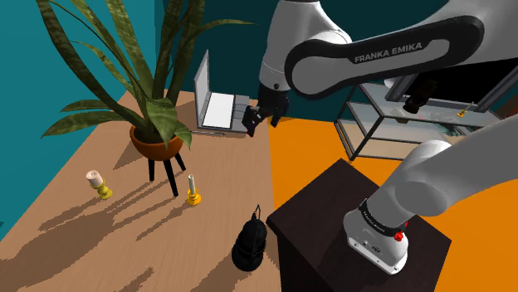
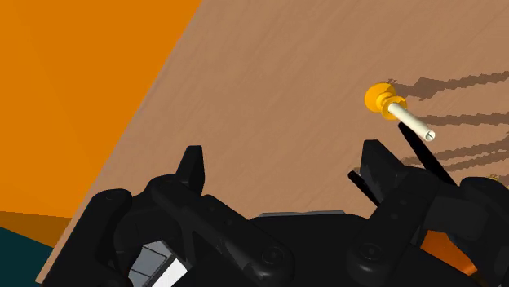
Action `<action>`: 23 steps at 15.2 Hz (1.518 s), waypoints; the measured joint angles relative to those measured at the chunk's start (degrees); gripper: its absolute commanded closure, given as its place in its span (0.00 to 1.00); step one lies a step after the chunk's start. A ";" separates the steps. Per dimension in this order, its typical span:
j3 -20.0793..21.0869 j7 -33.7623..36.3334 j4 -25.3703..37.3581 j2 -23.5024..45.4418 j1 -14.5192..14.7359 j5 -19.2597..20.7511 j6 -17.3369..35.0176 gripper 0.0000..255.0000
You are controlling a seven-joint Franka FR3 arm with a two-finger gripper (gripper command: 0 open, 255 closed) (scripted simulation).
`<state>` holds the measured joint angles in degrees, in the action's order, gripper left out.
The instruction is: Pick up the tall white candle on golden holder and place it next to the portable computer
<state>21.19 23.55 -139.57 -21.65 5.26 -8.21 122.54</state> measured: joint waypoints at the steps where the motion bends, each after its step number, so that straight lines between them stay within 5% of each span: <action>1: 1.00 1.27 0.56 1.67 0.01 0.41 1.25 0.00; 7: 7.21 11.25 5.14 14.41 -0.17 6.34 9.47 0.00; 12: 9.65 21.18 11.22 25.89 0.99 15.46 13.48 0.00; 19: 7.43 34.02 23.45 42.45 7.92 28.64 14.90 0.00; 23: 5.60 36.82 27.61 47.99 10.62 32.09 15.62 0.00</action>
<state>26.78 60.38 -111.96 26.34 15.88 23.88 138.16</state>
